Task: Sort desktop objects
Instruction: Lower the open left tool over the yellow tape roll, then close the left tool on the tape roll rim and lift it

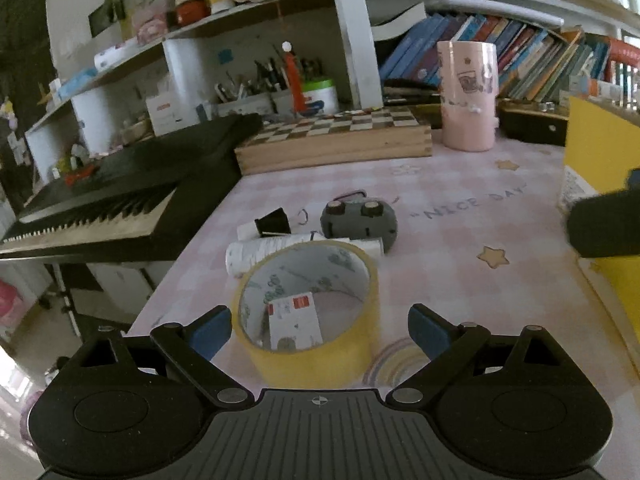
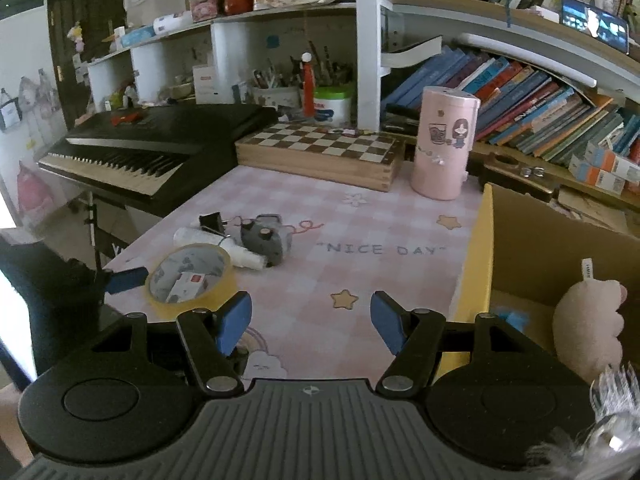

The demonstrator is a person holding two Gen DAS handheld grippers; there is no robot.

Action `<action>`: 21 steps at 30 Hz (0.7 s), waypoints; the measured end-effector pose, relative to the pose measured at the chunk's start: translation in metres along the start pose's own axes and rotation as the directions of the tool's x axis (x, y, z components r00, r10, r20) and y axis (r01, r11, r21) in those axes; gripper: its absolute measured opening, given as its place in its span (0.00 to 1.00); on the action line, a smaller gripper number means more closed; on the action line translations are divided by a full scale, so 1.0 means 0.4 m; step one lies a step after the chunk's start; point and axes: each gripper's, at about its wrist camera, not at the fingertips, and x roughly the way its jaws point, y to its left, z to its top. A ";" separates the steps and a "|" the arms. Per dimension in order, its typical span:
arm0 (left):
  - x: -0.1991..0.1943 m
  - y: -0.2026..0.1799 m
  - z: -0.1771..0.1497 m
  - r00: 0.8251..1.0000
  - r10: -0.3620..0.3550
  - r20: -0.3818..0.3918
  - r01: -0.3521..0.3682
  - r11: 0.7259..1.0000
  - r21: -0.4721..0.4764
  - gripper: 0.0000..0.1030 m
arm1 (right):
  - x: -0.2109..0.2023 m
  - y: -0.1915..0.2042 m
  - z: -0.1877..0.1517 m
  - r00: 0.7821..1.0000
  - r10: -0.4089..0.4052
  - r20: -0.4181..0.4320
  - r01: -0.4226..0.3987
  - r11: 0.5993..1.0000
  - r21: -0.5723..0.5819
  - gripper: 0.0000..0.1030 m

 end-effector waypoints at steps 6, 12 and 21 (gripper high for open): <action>0.047 0.011 -0.003 0.998 0.022 -0.066 -0.023 1.000 -0.015 0.92 | -0.010 -0.020 -0.003 1.000 -0.009 -0.007 0.009 1.000 0.007 0.63; 0.026 0.028 -0.007 0.998 0.001 -0.055 -0.004 0.999 -0.052 0.82 | -0.009 -0.017 -0.005 1.000 -0.006 -0.020 0.006 1.000 -0.008 0.63; -0.132 0.141 -0.021 1.000 0.024 -0.007 -0.024 0.978 -0.205 0.82 | 0.026 0.030 0.017 0.997 0.063 -0.041 -0.064 0.998 -0.024 0.63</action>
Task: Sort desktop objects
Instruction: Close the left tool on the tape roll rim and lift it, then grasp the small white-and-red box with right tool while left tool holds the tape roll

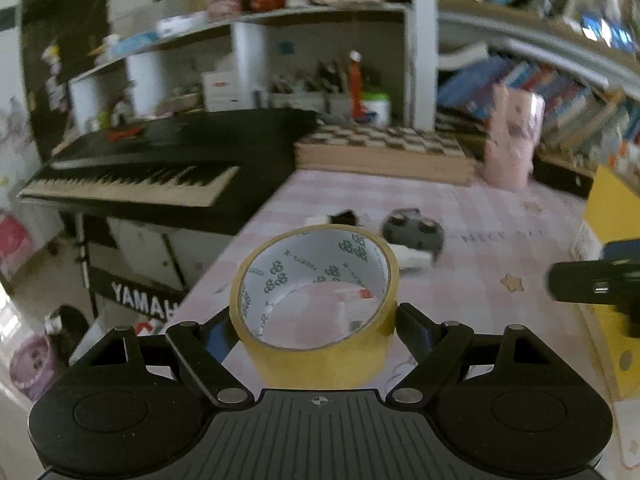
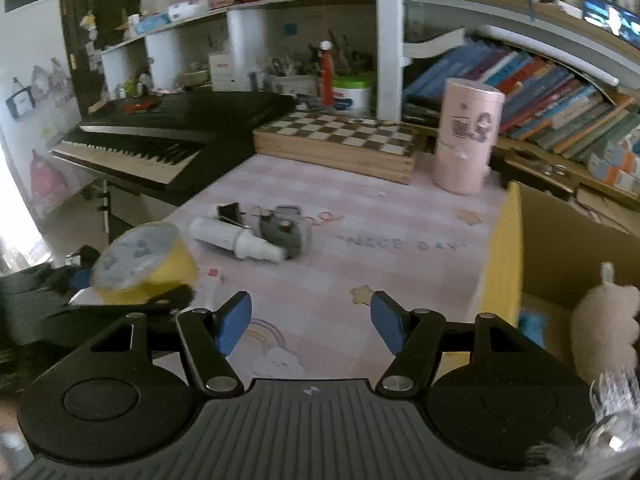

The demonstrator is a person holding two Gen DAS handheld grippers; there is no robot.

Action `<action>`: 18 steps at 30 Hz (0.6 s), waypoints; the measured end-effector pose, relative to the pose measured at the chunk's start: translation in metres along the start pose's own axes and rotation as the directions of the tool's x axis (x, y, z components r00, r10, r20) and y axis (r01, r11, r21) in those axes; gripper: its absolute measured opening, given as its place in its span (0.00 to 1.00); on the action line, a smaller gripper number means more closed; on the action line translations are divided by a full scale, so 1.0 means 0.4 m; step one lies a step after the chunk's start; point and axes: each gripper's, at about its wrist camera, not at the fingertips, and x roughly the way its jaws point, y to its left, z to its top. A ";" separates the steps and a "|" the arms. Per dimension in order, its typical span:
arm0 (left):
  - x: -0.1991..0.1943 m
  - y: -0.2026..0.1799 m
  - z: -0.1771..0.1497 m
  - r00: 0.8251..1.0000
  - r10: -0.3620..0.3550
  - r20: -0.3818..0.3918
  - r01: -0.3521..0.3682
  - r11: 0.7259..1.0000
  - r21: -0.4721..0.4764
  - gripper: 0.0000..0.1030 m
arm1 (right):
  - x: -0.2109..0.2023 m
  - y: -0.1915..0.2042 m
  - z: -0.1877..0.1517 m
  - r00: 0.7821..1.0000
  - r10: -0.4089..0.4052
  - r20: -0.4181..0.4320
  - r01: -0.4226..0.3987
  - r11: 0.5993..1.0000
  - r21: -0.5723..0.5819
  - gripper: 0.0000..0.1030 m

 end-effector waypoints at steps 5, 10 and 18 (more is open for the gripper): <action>-0.077 0.088 -0.014 0.999 0.043 0.013 -0.042 0.997 -0.067 0.82 | 0.050 0.047 0.008 0.999 0.045 -0.003 -0.045 0.998 -0.054 0.63; -0.126 0.157 -0.020 0.996 0.084 0.026 -0.080 0.988 -0.133 0.82 | 0.134 0.106 -0.010 0.993 0.113 -0.013 -0.114 0.980 -0.163 0.63; -0.164 0.183 -0.017 0.993 0.111 0.032 -0.103 0.977 -0.189 0.82 | 0.261 0.177 -0.016 0.986 0.148 -0.080 -0.162 0.960 -0.229 0.54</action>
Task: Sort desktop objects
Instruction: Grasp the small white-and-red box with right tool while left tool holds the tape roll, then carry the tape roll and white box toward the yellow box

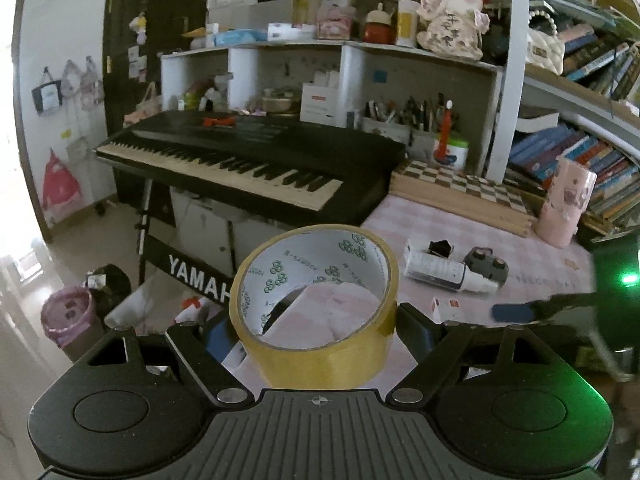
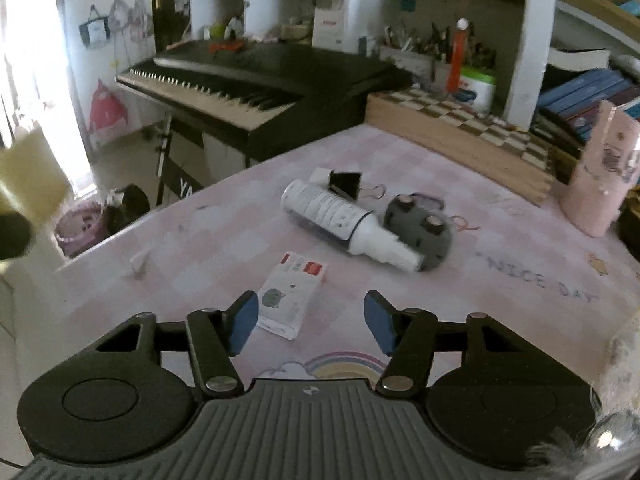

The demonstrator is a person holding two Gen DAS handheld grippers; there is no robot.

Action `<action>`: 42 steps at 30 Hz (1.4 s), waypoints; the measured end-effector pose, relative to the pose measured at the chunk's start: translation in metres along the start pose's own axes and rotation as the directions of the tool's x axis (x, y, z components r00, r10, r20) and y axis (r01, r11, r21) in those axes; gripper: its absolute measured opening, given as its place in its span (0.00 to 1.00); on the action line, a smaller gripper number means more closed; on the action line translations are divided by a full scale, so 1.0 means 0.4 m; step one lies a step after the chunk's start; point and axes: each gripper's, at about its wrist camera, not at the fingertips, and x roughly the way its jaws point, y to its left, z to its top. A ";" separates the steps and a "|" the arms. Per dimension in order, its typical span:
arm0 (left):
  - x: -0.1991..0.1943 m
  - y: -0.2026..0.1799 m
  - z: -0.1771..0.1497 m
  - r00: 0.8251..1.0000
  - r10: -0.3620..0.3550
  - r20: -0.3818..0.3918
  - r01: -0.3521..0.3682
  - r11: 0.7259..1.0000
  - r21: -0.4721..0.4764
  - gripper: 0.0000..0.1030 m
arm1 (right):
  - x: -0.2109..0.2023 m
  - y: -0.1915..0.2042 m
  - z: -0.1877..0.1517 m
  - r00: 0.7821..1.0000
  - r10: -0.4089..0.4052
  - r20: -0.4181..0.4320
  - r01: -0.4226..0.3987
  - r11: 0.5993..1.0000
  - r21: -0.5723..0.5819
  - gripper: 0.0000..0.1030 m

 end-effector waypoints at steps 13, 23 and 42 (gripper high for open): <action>-0.041 -0.021 0.006 1.000 -0.021 0.011 0.021 1.000 -0.021 0.82 | 0.040 0.027 0.006 0.999 0.021 -0.028 -0.021 1.000 0.015 0.27; -0.092 -0.067 0.022 0.995 -0.095 0.029 0.094 0.995 0.022 0.82 | -0.132 -0.016 0.005 0.999 0.025 0.037 -0.028 0.996 0.083 0.27; -0.222 -0.181 0.039 0.932 -0.361 0.035 0.351 0.922 0.163 0.82 | -0.486 -0.065 -0.114 0.991 -0.056 0.117 0.042 0.992 0.122 0.27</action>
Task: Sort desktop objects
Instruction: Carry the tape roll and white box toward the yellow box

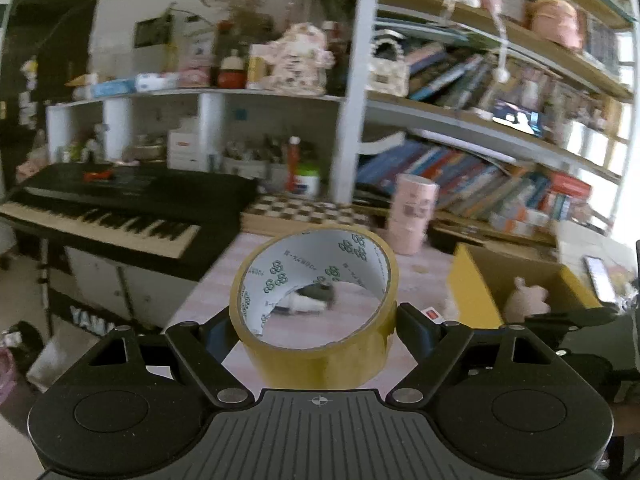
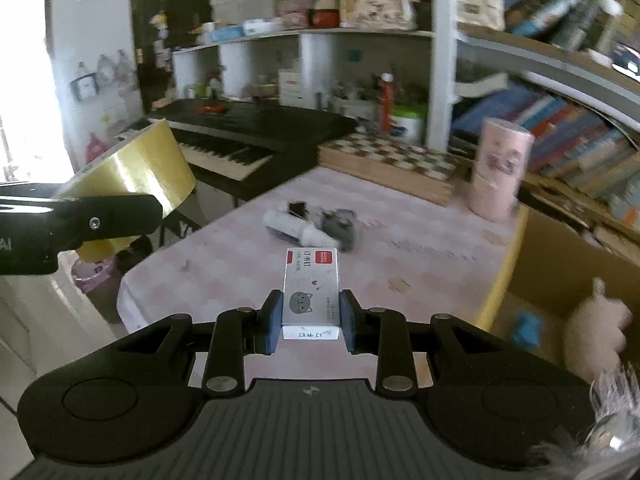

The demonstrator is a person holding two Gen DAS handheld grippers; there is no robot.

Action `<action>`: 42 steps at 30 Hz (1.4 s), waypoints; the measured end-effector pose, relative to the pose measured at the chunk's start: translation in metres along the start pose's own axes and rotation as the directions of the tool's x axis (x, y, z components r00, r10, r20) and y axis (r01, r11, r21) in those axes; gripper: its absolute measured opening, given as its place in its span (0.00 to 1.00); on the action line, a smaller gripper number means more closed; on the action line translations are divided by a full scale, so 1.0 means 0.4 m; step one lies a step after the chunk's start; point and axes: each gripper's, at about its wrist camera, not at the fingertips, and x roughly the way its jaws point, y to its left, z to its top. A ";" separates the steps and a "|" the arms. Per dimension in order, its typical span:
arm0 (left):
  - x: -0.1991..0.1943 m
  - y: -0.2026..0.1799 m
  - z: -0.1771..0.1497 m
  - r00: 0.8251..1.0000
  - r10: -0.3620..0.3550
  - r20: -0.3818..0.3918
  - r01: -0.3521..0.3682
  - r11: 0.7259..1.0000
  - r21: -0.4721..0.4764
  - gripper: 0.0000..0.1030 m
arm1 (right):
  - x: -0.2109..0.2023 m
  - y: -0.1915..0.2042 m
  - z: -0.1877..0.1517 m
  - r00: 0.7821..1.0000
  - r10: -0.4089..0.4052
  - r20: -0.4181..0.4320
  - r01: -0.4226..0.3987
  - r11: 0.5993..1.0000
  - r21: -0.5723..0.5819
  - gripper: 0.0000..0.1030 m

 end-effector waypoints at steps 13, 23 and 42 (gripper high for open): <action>0.018 -0.126 -0.032 0.971 -0.229 -0.074 0.236 0.966 0.104 0.82 | -0.195 -0.073 -0.134 0.971 -0.234 -0.055 0.240 0.949 0.204 0.27; 0.009 -0.225 -0.051 0.931 -0.346 -0.114 0.362 0.914 0.184 0.82 | -0.295 -0.101 -0.227 0.931 -0.343 -0.124 0.364 0.879 0.309 0.27; 0.061 -0.269 -0.040 0.887 -0.430 -0.168 0.461 0.843 0.278 0.82 | -0.295 -0.125 -0.253 0.890 -0.416 -0.188 0.457 0.802 0.385 0.27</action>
